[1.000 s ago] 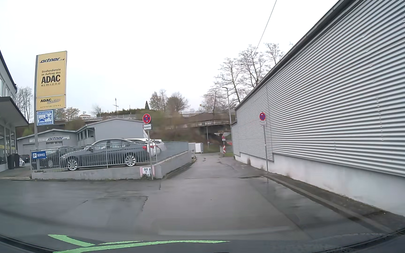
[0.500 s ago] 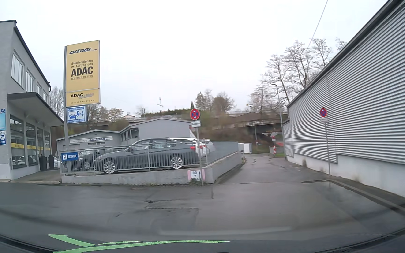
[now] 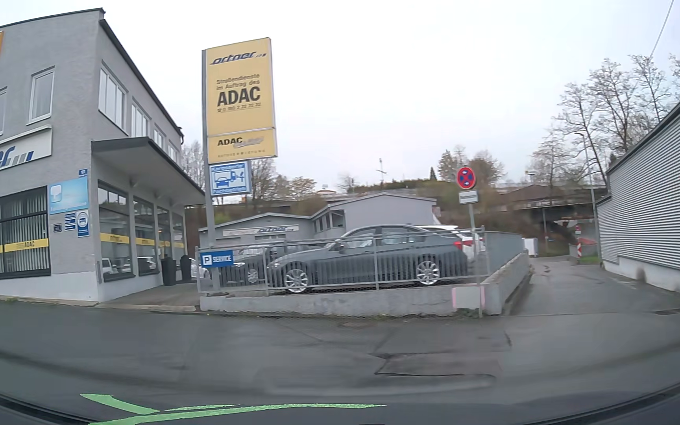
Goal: Follow the waypoints while adhering to traffic rules and regulations
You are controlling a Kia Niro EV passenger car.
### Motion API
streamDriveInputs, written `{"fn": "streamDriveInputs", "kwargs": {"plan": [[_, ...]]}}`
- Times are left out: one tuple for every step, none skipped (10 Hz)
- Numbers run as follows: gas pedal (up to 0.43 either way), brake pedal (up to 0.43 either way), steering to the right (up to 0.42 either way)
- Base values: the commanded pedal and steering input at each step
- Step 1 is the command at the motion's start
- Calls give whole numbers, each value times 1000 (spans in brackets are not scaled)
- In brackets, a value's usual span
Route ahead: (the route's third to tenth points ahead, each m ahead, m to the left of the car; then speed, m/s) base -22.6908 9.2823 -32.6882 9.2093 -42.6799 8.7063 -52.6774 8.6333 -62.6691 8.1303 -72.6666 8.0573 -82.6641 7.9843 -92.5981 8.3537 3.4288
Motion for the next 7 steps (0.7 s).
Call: {"fn": "streamDriveInputs", "kwargs": {"plan": [[118, 0, -731], [118, 0, -750], [150, 0, -761], [177, 0, -769], [177, 0, -776], [177, 0, -786], [177, 0, -798]]}}
